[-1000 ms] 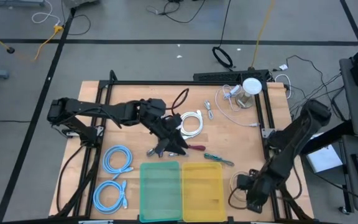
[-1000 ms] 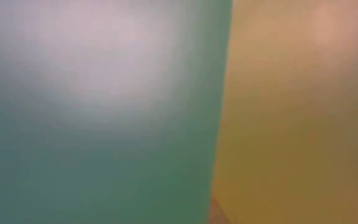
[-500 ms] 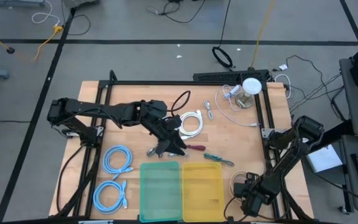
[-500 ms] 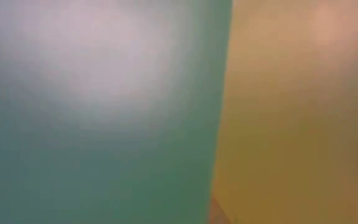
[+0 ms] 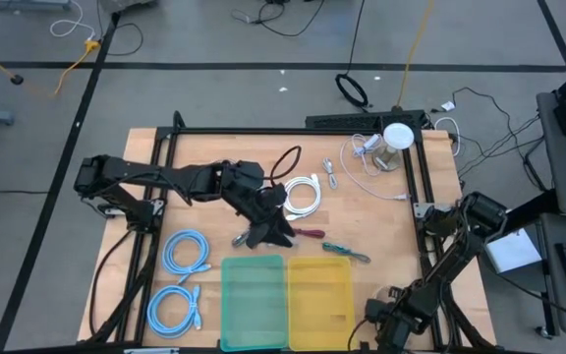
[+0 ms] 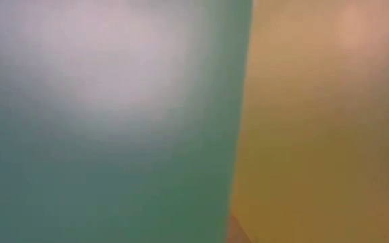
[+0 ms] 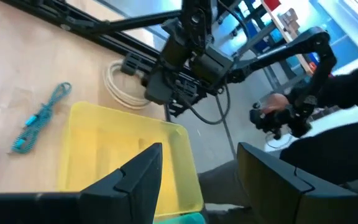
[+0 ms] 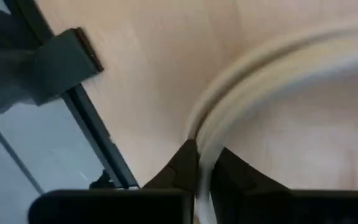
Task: Pick & Place USB Port
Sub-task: Put the bottom brown HDMI cable into the yellow bin
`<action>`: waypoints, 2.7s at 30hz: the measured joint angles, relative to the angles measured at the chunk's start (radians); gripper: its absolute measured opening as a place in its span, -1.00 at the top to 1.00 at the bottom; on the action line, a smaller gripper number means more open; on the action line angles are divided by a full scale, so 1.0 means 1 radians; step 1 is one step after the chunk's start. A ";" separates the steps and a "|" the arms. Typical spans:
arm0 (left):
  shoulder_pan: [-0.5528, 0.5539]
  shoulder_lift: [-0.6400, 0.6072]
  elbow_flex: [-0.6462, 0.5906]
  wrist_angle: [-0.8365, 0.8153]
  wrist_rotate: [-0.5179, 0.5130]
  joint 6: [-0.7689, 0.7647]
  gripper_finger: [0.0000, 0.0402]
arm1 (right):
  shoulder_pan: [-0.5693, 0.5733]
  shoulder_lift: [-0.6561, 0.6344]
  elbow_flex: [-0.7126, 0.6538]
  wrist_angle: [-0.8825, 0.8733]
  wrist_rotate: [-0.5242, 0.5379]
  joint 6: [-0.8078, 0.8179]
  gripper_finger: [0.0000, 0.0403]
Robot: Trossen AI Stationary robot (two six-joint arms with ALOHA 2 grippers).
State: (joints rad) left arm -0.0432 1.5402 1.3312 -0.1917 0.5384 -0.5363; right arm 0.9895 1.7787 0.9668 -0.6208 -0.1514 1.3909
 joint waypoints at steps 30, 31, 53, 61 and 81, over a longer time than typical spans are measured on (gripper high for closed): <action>0.088 0.000 0.000 -0.466 -0.338 0.008 -0.05 | -0.461 -0.049 0.852 -0.574 0.195 -0.752 0.96; 0.090 0.000 0.000 -0.479 -0.338 0.006 -0.05 | -0.464 -0.051 0.864 -0.585 0.195 -0.755 0.96; -0.204 -0.028 -0.001 -0.358 -0.807 -0.551 -0.05 | -0.311 -0.029 0.866 -0.607 0.322 -0.757 0.96; -0.380 -0.028 -0.001 -0.329 -0.954 -0.685 -0.05 | -0.261 0.115 0.866 -0.302 0.332 -0.727 0.96; -0.530 -0.027 -0.001 -0.331 -1.129 -0.746 -0.05 | -0.206 0.244 0.866 -0.349 0.337 -0.685 0.94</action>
State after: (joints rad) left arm -0.5728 1.5127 1.3304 -0.5228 -0.5907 -1.2828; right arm 0.7833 2.0232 1.8324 -0.9693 0.1852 0.7055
